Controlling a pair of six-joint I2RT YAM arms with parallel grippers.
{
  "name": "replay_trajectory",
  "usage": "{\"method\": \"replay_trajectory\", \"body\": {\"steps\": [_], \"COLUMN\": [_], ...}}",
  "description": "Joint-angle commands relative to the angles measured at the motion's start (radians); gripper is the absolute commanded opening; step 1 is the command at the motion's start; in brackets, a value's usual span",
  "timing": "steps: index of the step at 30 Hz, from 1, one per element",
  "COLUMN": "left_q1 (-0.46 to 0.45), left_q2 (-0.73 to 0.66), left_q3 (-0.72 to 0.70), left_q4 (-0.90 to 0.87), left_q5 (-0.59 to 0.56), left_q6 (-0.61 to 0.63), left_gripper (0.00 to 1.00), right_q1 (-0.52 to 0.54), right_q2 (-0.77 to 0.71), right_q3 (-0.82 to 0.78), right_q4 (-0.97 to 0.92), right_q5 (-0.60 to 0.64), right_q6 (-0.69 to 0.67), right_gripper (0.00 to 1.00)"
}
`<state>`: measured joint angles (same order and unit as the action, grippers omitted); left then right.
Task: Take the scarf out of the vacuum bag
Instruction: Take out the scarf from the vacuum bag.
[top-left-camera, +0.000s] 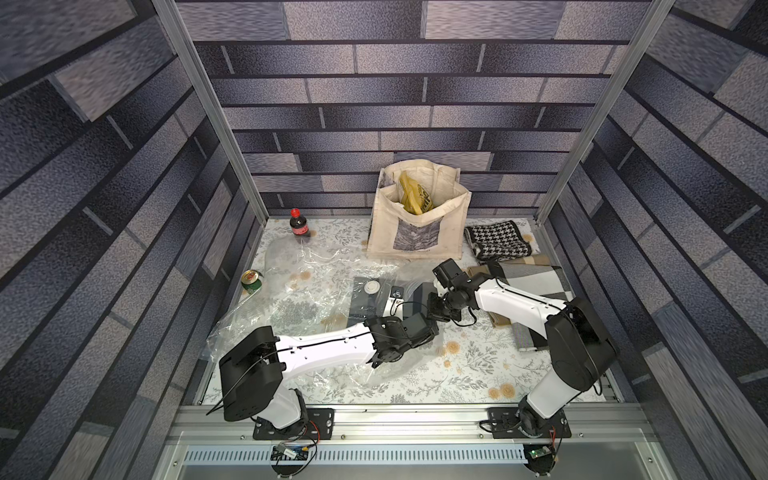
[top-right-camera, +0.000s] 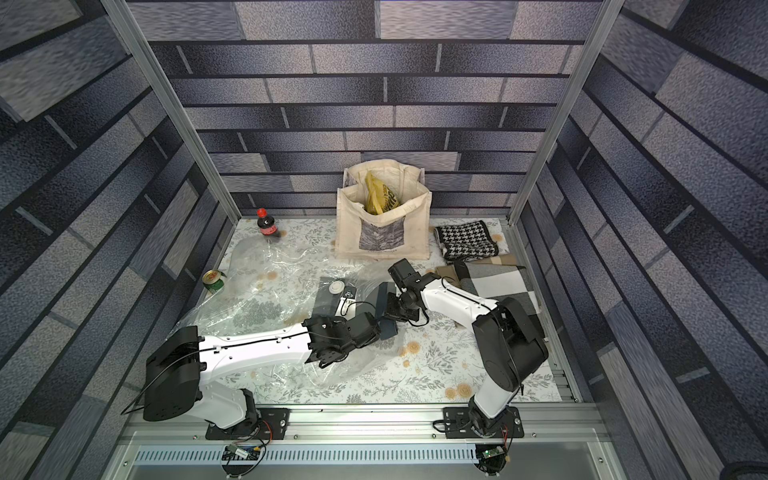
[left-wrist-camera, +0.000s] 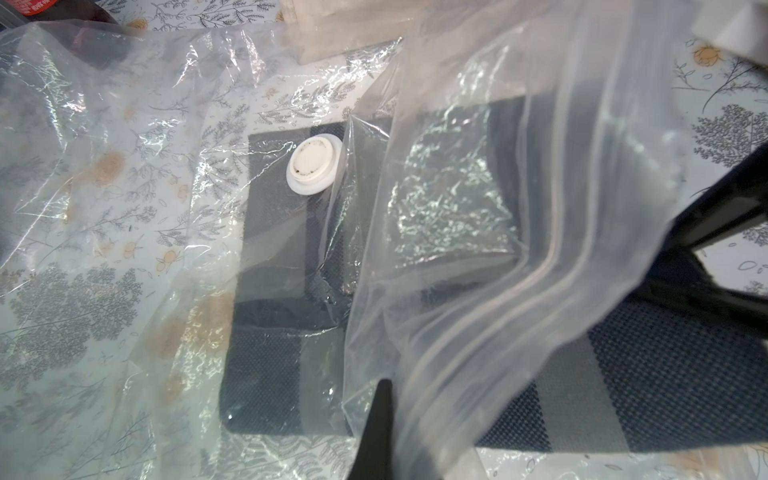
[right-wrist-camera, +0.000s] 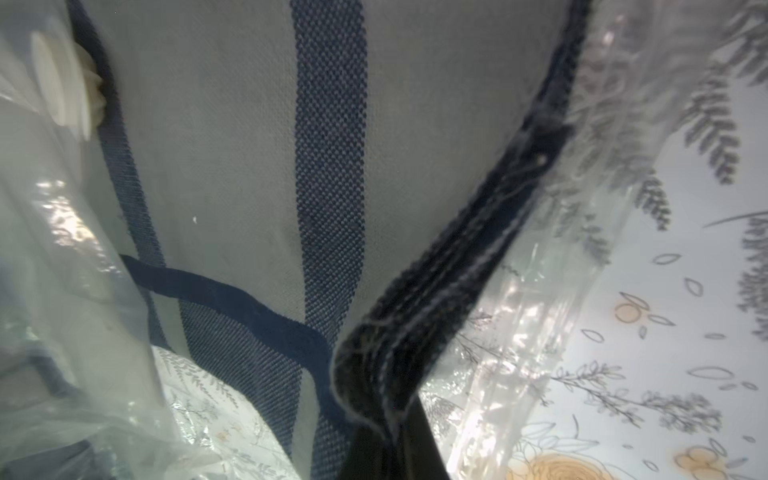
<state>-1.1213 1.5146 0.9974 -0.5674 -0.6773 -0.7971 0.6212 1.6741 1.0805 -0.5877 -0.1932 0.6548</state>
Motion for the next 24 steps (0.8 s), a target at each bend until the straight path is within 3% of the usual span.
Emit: {"method": "replay_trajectory", "body": {"steps": [1, 24], "left_q1": [0.012, 0.021], "left_q2": [0.006, -0.016], "left_q3": [0.014, -0.013], "left_q4": [-0.026, -0.003], "left_q5": [-0.001, 0.008], "left_q6": [-0.007, -0.004], "left_gripper": [0.0, 0.0], "right_q1": [-0.007, -0.01], "right_q2": [0.012, -0.005], "right_q3": [0.038, 0.289], "right_q4": [-0.199, -0.648], "right_q5": [0.053, 0.715], "right_q6": [-0.087, -0.256], "right_gripper": [0.0, 0.0]}}
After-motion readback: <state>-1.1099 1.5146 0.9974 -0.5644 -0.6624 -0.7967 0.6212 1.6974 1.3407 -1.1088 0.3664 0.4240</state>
